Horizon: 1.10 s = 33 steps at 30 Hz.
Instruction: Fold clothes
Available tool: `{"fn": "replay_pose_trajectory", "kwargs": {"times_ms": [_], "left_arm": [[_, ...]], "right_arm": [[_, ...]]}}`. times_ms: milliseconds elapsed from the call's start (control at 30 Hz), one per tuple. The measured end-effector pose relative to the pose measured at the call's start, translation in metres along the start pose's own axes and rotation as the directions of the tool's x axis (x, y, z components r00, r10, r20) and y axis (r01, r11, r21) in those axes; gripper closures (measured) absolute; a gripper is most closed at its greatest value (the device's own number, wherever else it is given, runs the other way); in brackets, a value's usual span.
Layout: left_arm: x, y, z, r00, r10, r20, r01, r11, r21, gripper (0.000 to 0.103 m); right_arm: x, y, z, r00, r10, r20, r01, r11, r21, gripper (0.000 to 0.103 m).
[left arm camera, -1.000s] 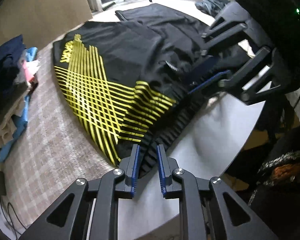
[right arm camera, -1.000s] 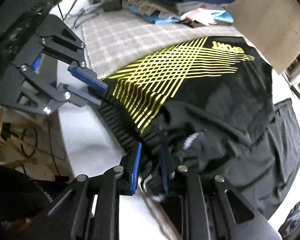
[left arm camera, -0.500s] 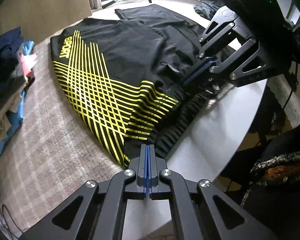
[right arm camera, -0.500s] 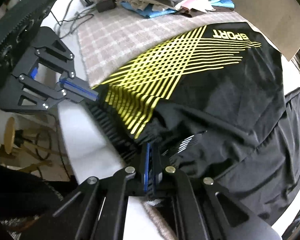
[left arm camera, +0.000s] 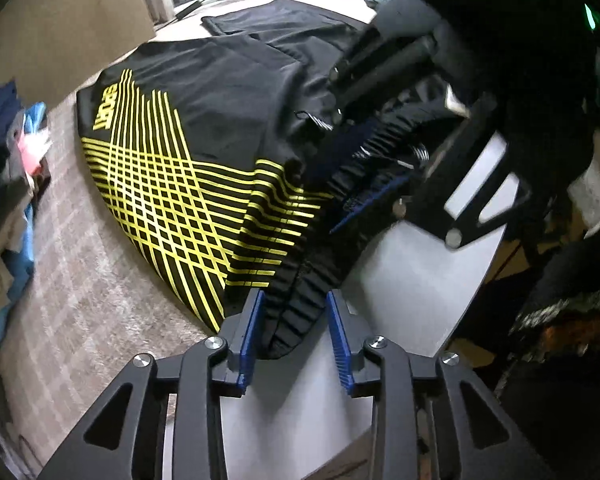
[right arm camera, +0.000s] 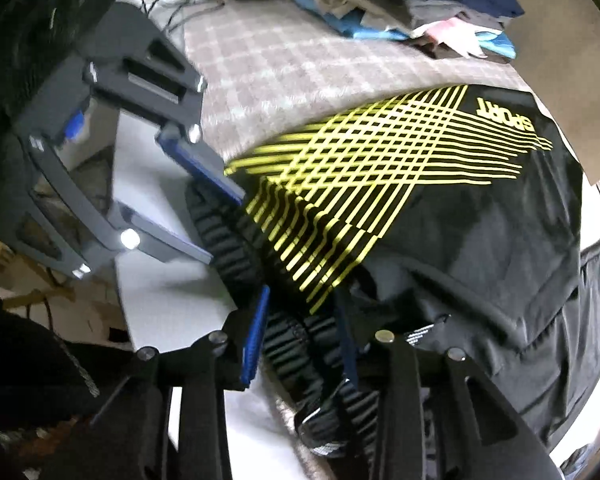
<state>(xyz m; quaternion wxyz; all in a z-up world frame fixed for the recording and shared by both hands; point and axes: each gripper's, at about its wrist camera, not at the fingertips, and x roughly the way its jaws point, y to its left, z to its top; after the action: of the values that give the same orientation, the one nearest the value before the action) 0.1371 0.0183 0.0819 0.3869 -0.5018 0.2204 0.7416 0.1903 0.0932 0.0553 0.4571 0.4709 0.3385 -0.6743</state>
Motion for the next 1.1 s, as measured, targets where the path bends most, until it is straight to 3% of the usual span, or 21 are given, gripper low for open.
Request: {"fn": "replay_pose_trajectory", "kwargs": {"times_ms": [167, 333, 433, 467, 533, 567, 600, 667, 833, 933, 1000, 1100], "left_arm": [[-0.011, 0.0, 0.001, 1.0, -0.006, 0.014, 0.006, 1.0, -0.009, 0.071], [-0.002, -0.002, 0.001, 1.0, 0.015, -0.012, -0.015, 1.0, 0.017, 0.07], [0.006, 0.003, 0.004, 1.0, 0.024, -0.015, -0.023, 0.999, 0.023, 0.071], [0.005, 0.002, 0.004, 1.0, 0.028, -0.011, -0.028, 0.999, 0.028, 0.073], [0.004, 0.003, 0.004, 1.0, 0.027, -0.007, -0.026, 0.999, 0.031, 0.089], [0.003, 0.004, 0.005, 1.0, 0.016, -0.009, -0.016, 1.0, 0.027, 0.092], [0.001, 0.003, 0.004, 1.0, 0.016, -0.008, -0.016, 0.999, 0.034, 0.103], [-0.005, -0.002, 0.002, 1.0, 0.025, -0.002, -0.025, 0.998, 0.054, 0.103], [-0.029, -0.003, -0.005, 0.999, -0.028, 0.026, 0.028, 0.999, 0.024, 0.103], [-0.022, -0.003, -0.014, 0.998, -0.045, -0.035, 0.046, 0.999, 0.024, 0.103], [-0.016, -0.005, -0.021, 0.997, 0.006, -0.073, -0.003, 0.999, 0.039, 0.103], [-0.031, -0.007, -0.021, 1.0, -0.004, -0.014, 0.004, 1.0, 0.001, 0.102]], "right_arm": [[0.002, -0.027, 0.003, 0.996, 0.09, -0.004, -0.09, 0.991, 0.096, 0.08], [0.004, -0.013, 0.007, 1.0, 0.019, -0.017, -0.019, 1.0, -0.011, 0.079], [0.004, -0.017, 0.01, 0.999, 0.034, -0.023, -0.033, 0.999, 0.016, 0.081], [0.004, -0.021, 0.01, 0.999, 0.047, -0.024, -0.046, 0.998, 0.034, 0.083], [0.003, -0.027, 0.011, 0.996, 0.079, -0.027, -0.077, 0.995, 0.065, 0.093], [0.002, -0.03, 0.011, 0.994, 0.105, -0.028, -0.102, 0.991, 0.083, 0.093], [0.001, -0.032, 0.011, 0.992, 0.126, -0.024, -0.123, 0.988, 0.098, 0.094], [-0.005, -0.036, 0.012, 0.986, 0.168, -0.015, -0.165, 0.979, 0.122, 0.094], [-0.022, -0.041, 0.011, 0.958, 0.287, 0.014, -0.285, 0.943, 0.171, 0.093], [-0.018, -0.029, 0.008, 0.966, 0.258, -0.034, -0.252, 0.961, 0.117, 0.079], [-0.021, -0.026, 0.007, 0.981, 0.188, -0.044, -0.182, 0.977, 0.114, 0.078], [-0.054, -0.052, -0.013, 0.98, 0.178, 0.093, -0.196, 0.952, 0.236, 0.078]]}}
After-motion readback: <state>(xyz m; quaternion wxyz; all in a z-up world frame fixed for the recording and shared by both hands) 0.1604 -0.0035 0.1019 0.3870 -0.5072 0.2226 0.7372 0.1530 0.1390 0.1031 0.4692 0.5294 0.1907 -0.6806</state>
